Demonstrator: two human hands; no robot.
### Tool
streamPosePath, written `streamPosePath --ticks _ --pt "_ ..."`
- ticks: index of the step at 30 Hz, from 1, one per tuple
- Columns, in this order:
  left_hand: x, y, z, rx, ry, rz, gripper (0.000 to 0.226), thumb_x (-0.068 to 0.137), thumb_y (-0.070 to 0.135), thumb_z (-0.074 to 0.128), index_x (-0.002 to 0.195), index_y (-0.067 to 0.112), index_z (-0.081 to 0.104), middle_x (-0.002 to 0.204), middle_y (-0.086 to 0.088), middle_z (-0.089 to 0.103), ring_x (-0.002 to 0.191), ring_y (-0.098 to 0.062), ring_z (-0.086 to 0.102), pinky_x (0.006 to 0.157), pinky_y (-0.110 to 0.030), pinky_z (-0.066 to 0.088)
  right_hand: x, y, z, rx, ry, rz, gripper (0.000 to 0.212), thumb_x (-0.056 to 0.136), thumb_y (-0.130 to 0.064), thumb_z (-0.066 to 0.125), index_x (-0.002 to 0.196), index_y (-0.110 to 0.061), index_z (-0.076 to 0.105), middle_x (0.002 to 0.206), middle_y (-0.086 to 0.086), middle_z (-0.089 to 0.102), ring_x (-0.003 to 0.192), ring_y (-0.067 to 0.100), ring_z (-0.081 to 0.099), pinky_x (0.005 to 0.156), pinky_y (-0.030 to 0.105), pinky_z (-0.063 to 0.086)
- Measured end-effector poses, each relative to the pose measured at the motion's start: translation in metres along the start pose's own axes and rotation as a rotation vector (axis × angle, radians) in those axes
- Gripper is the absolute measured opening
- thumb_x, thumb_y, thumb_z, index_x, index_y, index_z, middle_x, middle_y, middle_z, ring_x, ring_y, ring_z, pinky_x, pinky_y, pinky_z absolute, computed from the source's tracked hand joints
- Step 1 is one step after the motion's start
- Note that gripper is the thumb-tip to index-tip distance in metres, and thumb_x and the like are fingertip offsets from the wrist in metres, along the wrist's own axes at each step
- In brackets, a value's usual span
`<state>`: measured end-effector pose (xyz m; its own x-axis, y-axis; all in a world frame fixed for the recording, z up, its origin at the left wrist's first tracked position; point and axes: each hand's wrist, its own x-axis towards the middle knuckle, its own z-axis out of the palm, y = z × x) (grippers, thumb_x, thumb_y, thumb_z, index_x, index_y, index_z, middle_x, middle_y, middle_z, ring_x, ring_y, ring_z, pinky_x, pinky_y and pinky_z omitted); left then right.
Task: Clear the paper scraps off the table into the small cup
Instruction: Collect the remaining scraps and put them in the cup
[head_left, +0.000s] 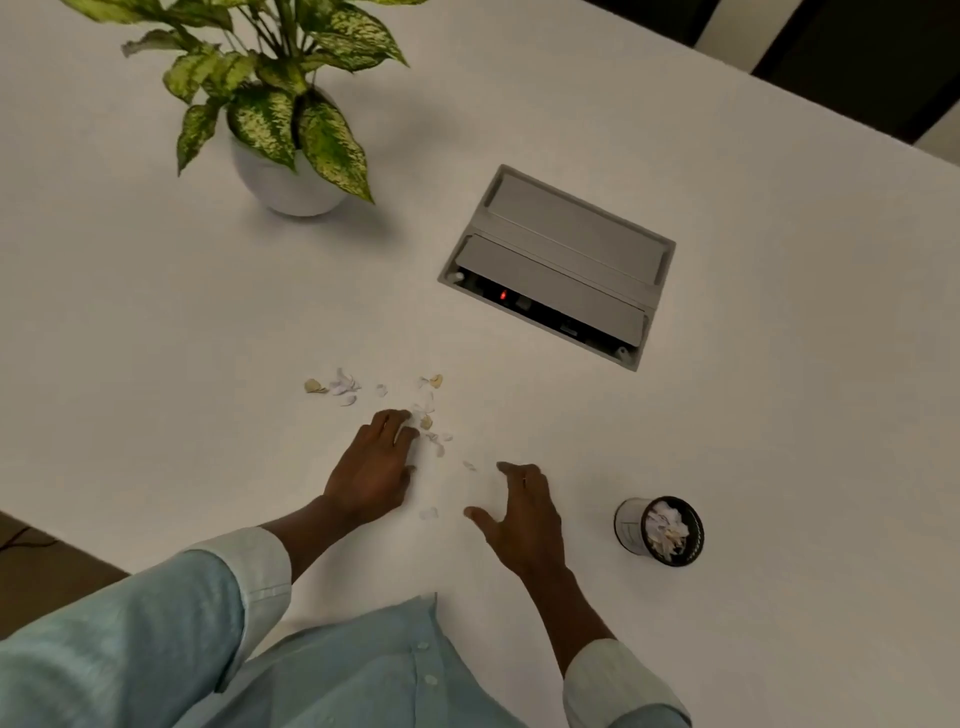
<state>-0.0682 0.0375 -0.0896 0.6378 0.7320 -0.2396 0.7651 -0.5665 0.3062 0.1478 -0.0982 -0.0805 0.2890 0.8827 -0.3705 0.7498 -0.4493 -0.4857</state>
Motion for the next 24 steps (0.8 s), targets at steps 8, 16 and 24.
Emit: streamPosePath --ticks 8,16,24 --pt "0.04 -0.033 -0.005 -0.016 -0.04 -0.042 0.083 0.085 0.031 0.077 0.152 0.004 0.035 0.166 -0.021 0.023 0.154 -0.038 0.021 0.117 -0.051 0.04 0.045 -0.034 0.024 0.017 -0.202 -0.058 0.125 0.055 -0.067 0.087 0.155 -0.027 0.023 0.14 0.0 0.027 0.125 0.016 0.043 0.094 0.034 0.054" --pt "0.075 -0.032 0.003 -0.04 -0.113 0.151 0.092 0.092 0.023 0.074 0.163 0.017 0.017 0.173 -0.009 -0.003 0.159 -0.029 0.003 0.12 -0.041 0.025 0.079 -0.054 0.037 -0.07 -0.184 -0.16 0.096 0.07 -0.035 0.091 0.148 -0.035 0.035 0.134 -0.001 0.03 0.112 0.016 0.05 0.086 0.029 0.056" --pt "0.069 -0.027 0.003 0.073 0.024 0.225 0.02 0.082 -0.006 0.067 0.098 0.004 0.062 0.124 -0.014 0.057 0.112 -0.03 0.052 0.068 -0.039 0.054 0.085 -0.048 0.053 -0.242 0.01 -0.358 0.013 0.081 -0.014 0.083 0.091 -0.015 0.073 0.098 -0.002 0.061 0.094 0.018 0.056 0.052 0.026 0.051"
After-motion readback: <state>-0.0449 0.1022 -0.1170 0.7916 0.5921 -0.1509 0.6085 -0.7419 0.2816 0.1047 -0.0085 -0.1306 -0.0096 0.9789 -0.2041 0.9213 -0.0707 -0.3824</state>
